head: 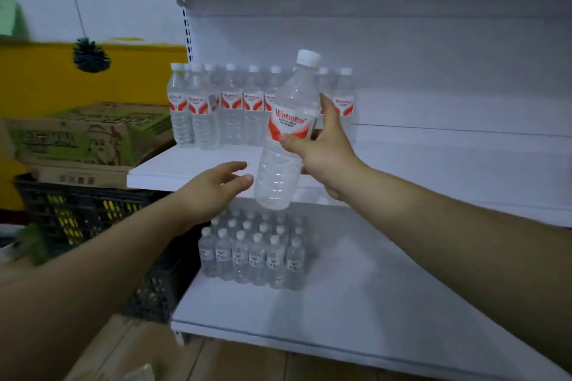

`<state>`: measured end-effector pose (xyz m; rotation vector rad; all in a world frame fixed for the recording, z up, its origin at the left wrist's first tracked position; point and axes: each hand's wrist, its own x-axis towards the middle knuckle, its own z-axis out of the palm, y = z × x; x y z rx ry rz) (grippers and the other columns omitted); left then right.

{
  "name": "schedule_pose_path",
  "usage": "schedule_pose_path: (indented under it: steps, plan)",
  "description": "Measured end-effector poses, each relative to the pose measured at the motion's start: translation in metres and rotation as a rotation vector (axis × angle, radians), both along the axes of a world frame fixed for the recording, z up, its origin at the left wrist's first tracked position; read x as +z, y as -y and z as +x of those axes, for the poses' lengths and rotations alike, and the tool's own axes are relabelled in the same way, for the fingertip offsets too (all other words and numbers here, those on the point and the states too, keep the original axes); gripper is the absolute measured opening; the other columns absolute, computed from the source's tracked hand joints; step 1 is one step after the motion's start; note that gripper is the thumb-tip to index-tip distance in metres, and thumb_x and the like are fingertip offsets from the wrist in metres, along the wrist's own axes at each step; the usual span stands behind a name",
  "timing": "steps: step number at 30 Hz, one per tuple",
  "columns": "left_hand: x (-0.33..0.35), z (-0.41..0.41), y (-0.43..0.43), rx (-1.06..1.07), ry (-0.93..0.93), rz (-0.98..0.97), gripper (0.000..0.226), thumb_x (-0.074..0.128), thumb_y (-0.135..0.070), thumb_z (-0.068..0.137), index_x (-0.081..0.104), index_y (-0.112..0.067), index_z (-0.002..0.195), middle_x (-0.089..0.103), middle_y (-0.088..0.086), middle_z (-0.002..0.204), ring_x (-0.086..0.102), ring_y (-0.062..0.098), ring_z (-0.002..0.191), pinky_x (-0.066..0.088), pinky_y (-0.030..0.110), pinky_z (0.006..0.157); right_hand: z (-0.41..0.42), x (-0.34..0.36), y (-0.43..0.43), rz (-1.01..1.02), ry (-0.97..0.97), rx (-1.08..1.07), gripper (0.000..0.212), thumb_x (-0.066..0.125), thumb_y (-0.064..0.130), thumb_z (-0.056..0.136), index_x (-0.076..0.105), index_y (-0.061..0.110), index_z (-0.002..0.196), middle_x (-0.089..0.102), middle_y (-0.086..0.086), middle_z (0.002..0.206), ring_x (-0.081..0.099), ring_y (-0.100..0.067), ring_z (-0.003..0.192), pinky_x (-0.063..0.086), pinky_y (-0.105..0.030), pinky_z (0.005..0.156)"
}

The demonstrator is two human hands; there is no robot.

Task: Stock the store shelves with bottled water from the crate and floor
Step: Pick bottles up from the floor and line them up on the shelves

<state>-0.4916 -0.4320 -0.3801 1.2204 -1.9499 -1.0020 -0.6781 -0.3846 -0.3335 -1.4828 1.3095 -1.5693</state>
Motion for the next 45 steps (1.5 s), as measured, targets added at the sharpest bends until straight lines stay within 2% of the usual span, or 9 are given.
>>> schedule_pose_path:
  steps: [2, 5, 8, 12, 17, 27, 33, 37, 45]
  plan:
    - [-0.004, 0.004, 0.039, 0.042, 0.21, -0.049, 0.055, 0.053, -0.047, 0.092, 0.041, -0.028, 0.142, 0.051, 0.0, 0.137, 0.053, 0.019, 0.116, 0.044, 0.028, 0.089, -0.006, 0.004, 0.036, -0.008, -0.032, -0.027, 0.093, 0.072, 0.008, 0.085, 0.013, 0.035, 0.152, 0.051, 0.0, 0.138, 0.055, -0.012, 0.111, 0.048, -0.049, 0.101]
    - [-0.013, 0.012, 0.092, 0.11, 0.472, -0.126, 0.058, 0.052, -0.051, 0.092, 0.041, -0.024, 0.143, 0.043, 0.004, 0.147, 0.045, 0.024, 0.129, 0.035, 0.032, 0.103, -0.01, 0.0, 0.088, -0.006, -0.093, -0.028, 0.093, 0.071, 0.011, 0.087, 0.011, 0.033, 0.154, 0.045, 0.003, 0.144, 0.049, -0.01, 0.116, 0.041, -0.035, 0.102]
    - [-0.019, 0.02, 0.138, 0.177, 0.566, -0.139, 0.056, 0.047, -0.05, 0.095, 0.043, -0.021, 0.143, 0.039, 0.004, 0.15, 0.039, 0.025, 0.135, 0.029, 0.033, 0.108, -0.008, -0.014, 0.137, 0.018, -0.112, -0.007, 0.09, 0.069, 0.012, 0.089, 0.009, 0.032, 0.154, 0.044, 0.0, 0.146, 0.048, -0.013, 0.122, 0.037, -0.029, 0.095]
    - [-0.028, 0.032, 0.186, 0.235, 0.673, -0.096, 0.062, 0.043, -0.061, 0.092, 0.044, -0.024, 0.142, 0.037, 0.003, 0.152, 0.037, 0.025, 0.136, 0.026, 0.041, 0.114, -0.001, -0.028, 0.184, 0.008, -0.11, -0.031, 0.082, 0.068, 0.02, 0.091, 0.015, 0.033, 0.153, 0.045, 0.0, 0.145, 0.048, -0.02, 0.129, 0.039, -0.04, 0.109]
    - [-0.042, 0.035, 0.206, 0.215, 0.881, -0.183, 0.067, 0.024, -0.071, 0.09, 0.021, -0.04, 0.15, 0.013, -0.011, 0.16, 0.011, 0.02, 0.147, 0.009, 0.06, 0.113, 0.0, -0.058, 0.207, 0.071, -0.253, 0.022, 0.087, 0.07, 0.02, 0.088, 0.012, 0.034, 0.151, 0.044, 0.013, 0.137, 0.042, -0.013, 0.125, 0.032, -0.027, 0.096]
    - [-0.05, 0.038, 0.209, 0.232, 0.874, -0.256, 0.068, 0.023, -0.072, 0.089, 0.021, -0.041, 0.149, 0.014, -0.011, 0.16, 0.012, 0.018, 0.147, 0.01, 0.059, 0.113, 0.051, -0.069, 0.286, 0.056, -0.302, -0.055, 0.088, 0.063, 0.026, 0.094, -0.001, 0.03, 0.155, 0.019, 0.004, 0.161, 0.027, -0.022, 0.144, 0.028, -0.034, 0.111]
    - [-0.052, 0.039, 0.209, 0.232, 0.855, -0.276, 0.066, 0.023, -0.07, 0.09, 0.023, -0.04, 0.149, 0.015, -0.011, 0.16, 0.014, 0.018, 0.147, 0.01, 0.058, 0.113, 0.058, -0.072, 0.318, 0.058, -0.301, -0.032, 0.087, 0.062, 0.025, 0.095, -0.002, 0.033, 0.154, 0.017, 0.005, 0.161, 0.024, -0.025, 0.146, 0.026, -0.042, 0.114]
    - [-0.052, 0.038, 0.21, 0.24, 0.846, -0.273, 0.066, 0.025, -0.07, 0.09, 0.023, -0.04, 0.149, 0.016, -0.012, 0.16, 0.015, 0.018, 0.146, 0.01, 0.058, 0.113, 0.059, -0.076, 0.329, 0.04, -0.322, -0.047, 0.084, 0.06, 0.026, 0.096, 0.001, 0.03, 0.155, 0.019, 0.002, 0.16, 0.026, -0.024, 0.144, 0.027, -0.036, 0.112]
    - [-0.054, 0.039, 0.211, 0.245, 0.844, -0.273, 0.066, 0.025, -0.071, 0.089, 0.023, -0.041, 0.149, 0.016, -0.012, 0.159, 0.015, 0.017, 0.146, 0.01, 0.059, 0.114, 0.061, -0.087, 0.331, 0.089, -0.58, -0.143, 0.099, 0.064, 0.033, 0.093, -0.014, 0.023, 0.153, 0.013, -0.006, 0.161, 0.031, -0.028, 0.141, 0.029, -0.036, 0.111]
